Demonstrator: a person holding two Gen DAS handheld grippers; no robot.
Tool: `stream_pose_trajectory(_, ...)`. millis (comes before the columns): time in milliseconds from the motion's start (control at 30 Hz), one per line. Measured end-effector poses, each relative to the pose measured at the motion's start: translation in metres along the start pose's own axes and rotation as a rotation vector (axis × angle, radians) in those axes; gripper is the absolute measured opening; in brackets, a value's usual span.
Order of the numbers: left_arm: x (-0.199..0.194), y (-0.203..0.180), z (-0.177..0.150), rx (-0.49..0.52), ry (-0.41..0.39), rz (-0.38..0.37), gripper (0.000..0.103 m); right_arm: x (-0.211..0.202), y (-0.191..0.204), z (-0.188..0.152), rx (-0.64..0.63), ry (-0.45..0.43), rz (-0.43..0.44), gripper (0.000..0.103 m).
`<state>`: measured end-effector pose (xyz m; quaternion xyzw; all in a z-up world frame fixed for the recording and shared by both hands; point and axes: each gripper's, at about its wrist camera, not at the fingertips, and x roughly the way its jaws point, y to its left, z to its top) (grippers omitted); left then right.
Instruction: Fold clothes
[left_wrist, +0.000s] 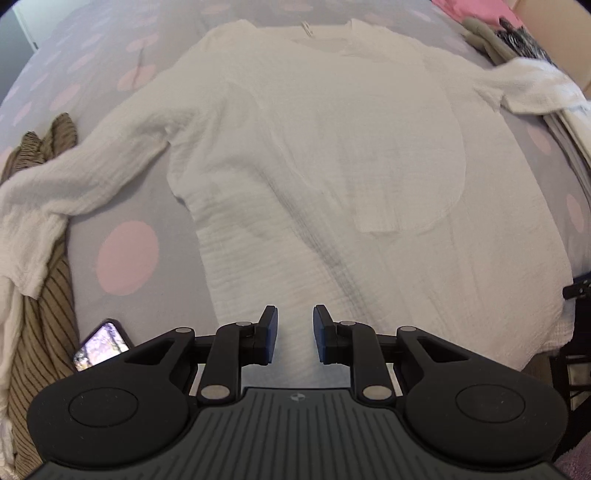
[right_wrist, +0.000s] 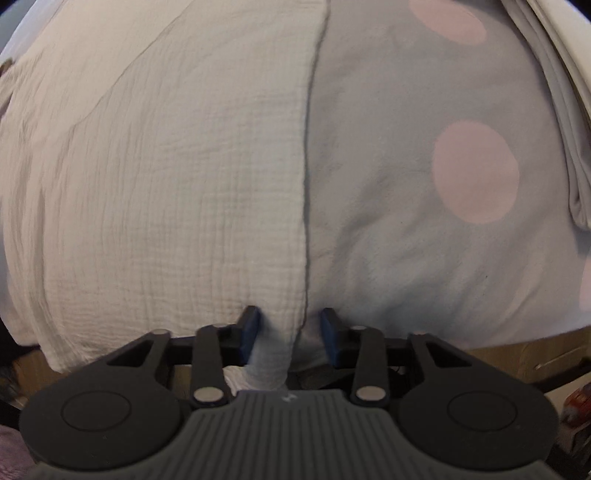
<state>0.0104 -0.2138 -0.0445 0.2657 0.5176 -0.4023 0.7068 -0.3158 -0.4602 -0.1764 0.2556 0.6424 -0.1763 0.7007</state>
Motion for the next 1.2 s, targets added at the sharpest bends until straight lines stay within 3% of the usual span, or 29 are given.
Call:
stream_pose_trajectory(33, -0.002, -0.002, -0.001, 0.005, -0.003, -0.001, 0.019, -0.003, 0.002, -0.001, -0.002, -0.006, -0.001, 0.008)
stream_pose_trajectory(200, -0.021, 0.019, 0.002, -0.044, -0.035, 0.014, 0.020, -0.032, 0.010, -0.012, -0.007, -0.005, -0.050, 0.006)
stream_pose_trajectory(333, -0.028, 0.028, 0.003, -0.077, -0.042, 0.014, 0.020, -0.045, 0.006, -0.026, -0.040, 0.017, -0.206, 0.005)
stream_pose_trajectory(500, -0.026, 0.023, -0.005, -0.043, -0.008, 0.017, 0.029, -0.032, -0.003, -0.021, 0.013, 0.082, -0.174, 0.011)
stream_pose_trajectory(533, -0.024, 0.021, -0.007, -0.033, 0.002, 0.015, 0.031, -0.034, -0.002, -0.019, 0.017, 0.069, -0.177, 0.014)
stream_pose_trajectory(567, -0.022, 0.019, -0.010, -0.027, 0.016, 0.013, 0.033, -0.039, 0.000, -0.017, 0.025, 0.043, -0.183, 0.030)
stream_pose_trajectory(600, -0.018, 0.018, -0.014, -0.025, 0.031, 0.012, 0.034, -0.043, 0.001, -0.015, 0.033, 0.018, -0.188, 0.035)
stream_pose_trajectory(633, -0.014, 0.018, -0.018, -0.024, 0.045, 0.011, 0.039, -0.048, 0.003, -0.012, 0.041, -0.007, -0.194, 0.035)
stream_pose_trajectory(733, 0.002, 0.017, -0.032, -0.027, 0.105, 0.005, 0.041, -0.067, 0.005, -0.002, 0.076, -0.113, -0.149, 0.036)
stream_pose_trajectory(900, 0.034, 0.008, -0.065, 0.022, 0.224, 0.041, 0.041, -0.073, 0.020, 0.017, 0.067, -0.167, -0.100, 0.039)
stream_pose_trajectory(933, 0.039, 0.006, -0.071, 0.031, 0.244, 0.042, 0.039, -0.069, 0.024, 0.019, 0.050, -0.161, -0.100, 0.039)
stream_pose_trajectory(967, 0.043, 0.005, -0.076, 0.025, 0.265, 0.029, 0.019, -0.067, 0.028, 0.020, 0.031, -0.159, -0.104, 0.039)
stream_pose_trajectory(1033, 0.044, 0.001, -0.083, 0.039, 0.284, 0.028, 0.004, -0.062, 0.038, 0.020, -0.006, -0.158, -0.114, 0.039)
stream_pose_trajectory(1200, 0.035, 0.008, -0.095, 0.019, 0.346, 0.070, 0.002, -0.061, 0.041, 0.028, -0.038, -0.152, -0.131, 0.039)
